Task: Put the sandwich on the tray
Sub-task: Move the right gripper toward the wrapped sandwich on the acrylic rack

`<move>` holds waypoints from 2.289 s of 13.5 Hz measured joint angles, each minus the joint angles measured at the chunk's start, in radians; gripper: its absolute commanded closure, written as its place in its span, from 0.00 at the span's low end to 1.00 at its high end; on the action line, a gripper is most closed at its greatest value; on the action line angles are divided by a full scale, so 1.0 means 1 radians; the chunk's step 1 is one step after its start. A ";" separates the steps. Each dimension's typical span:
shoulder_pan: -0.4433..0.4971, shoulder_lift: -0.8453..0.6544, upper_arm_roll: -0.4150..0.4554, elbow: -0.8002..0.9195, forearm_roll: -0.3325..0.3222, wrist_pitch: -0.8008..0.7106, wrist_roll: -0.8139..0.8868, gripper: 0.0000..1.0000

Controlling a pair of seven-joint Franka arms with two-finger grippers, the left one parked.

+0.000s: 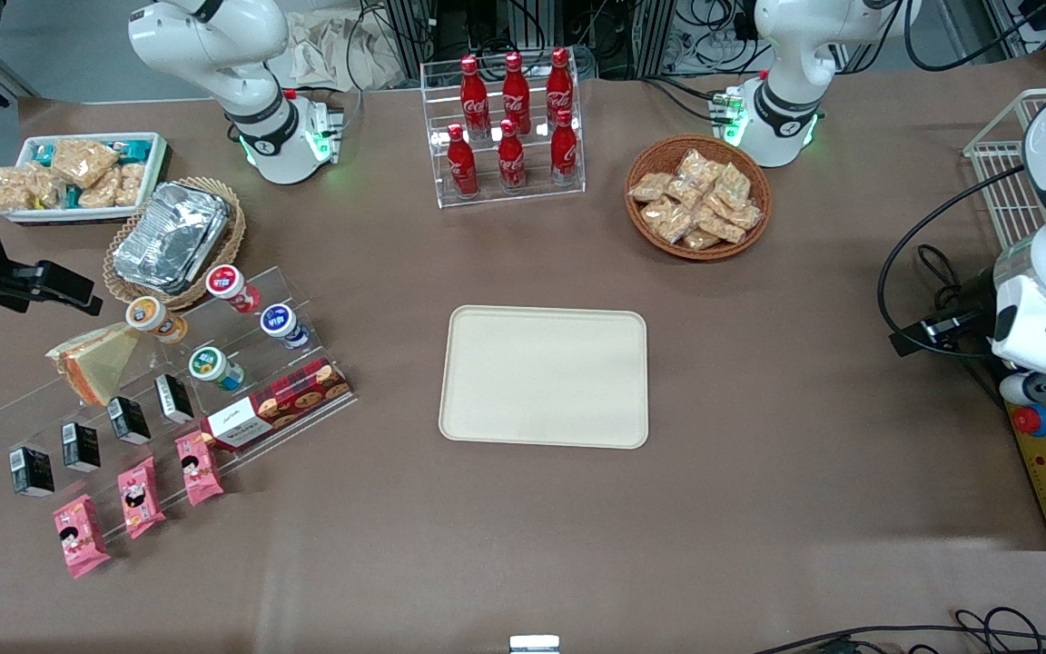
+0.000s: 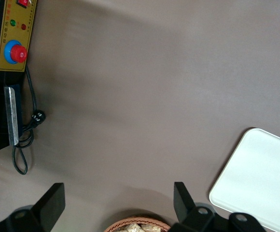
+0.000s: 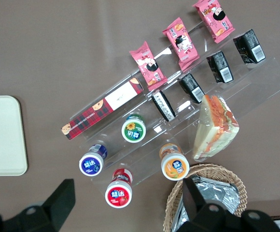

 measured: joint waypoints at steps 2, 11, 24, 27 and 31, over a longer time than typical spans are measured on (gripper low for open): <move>-0.001 -0.001 -0.001 0.001 0.000 -0.005 0.000 0.01; 0.016 -0.040 -0.019 0.010 -0.009 -0.111 0.007 0.01; -0.071 -0.026 -0.037 0.004 -0.062 -0.027 0.075 0.01; -0.088 -0.021 -0.039 -0.008 -0.062 -0.027 0.125 0.01; -0.134 0.004 -0.040 -0.017 -0.063 -0.027 0.134 0.01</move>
